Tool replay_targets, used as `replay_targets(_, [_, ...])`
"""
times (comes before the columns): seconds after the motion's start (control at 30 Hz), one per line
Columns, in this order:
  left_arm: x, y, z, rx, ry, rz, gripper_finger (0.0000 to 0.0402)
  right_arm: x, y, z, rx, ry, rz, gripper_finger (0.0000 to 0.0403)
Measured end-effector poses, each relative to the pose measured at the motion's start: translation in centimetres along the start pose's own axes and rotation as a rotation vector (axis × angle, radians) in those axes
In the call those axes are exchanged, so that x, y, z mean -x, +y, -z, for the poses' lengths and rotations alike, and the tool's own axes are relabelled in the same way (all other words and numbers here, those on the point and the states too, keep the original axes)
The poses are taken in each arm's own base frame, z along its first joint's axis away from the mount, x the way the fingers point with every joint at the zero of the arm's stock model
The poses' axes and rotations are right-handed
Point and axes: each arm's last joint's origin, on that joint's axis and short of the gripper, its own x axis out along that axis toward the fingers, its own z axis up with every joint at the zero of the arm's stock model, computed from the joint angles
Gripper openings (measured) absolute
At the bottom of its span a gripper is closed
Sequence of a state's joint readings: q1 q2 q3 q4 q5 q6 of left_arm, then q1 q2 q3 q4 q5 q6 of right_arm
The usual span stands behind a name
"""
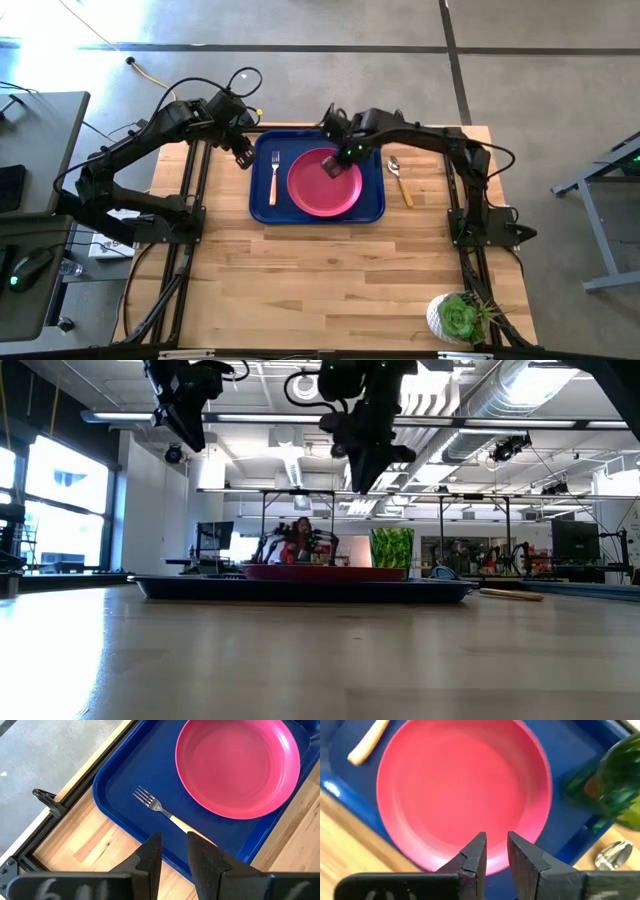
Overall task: Pick and place plate/cup/fork/spoon on tray
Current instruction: Put the orange spoon on the blue tray to the right of the orange fork
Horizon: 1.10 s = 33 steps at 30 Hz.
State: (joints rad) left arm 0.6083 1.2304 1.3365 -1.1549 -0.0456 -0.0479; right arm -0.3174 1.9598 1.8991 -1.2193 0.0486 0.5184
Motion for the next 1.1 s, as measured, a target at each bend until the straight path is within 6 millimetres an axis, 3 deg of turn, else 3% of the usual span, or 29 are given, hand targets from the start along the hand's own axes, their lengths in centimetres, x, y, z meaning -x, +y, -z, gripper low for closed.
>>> replay_targets(0.3, [0.0,0.0,0.0,-0.026,0.000,0.000,0.0081,-1.8,3.9,5.2,0.048,0.184,0.058,0.0067])
replay_targets(0.57, [0.0,0.0,0.0,-0.051,0.000,0.000,0.0081,-4.5,4.9,9.5,0.022,0.332,0.160,0.0067])
replay_targets(0.8, [0.0,0.0,0.0,-0.031,0.000,0.001,0.0081,-5.3,3.7,12.1,0.001,0.380,0.195,0.0067])
replay_targets(1.1, [0.0,0.0,0.0,0.014,0.000,0.001,0.0081,-3.6,-0.6,14.7,-0.090,0.279,0.130,0.0067])
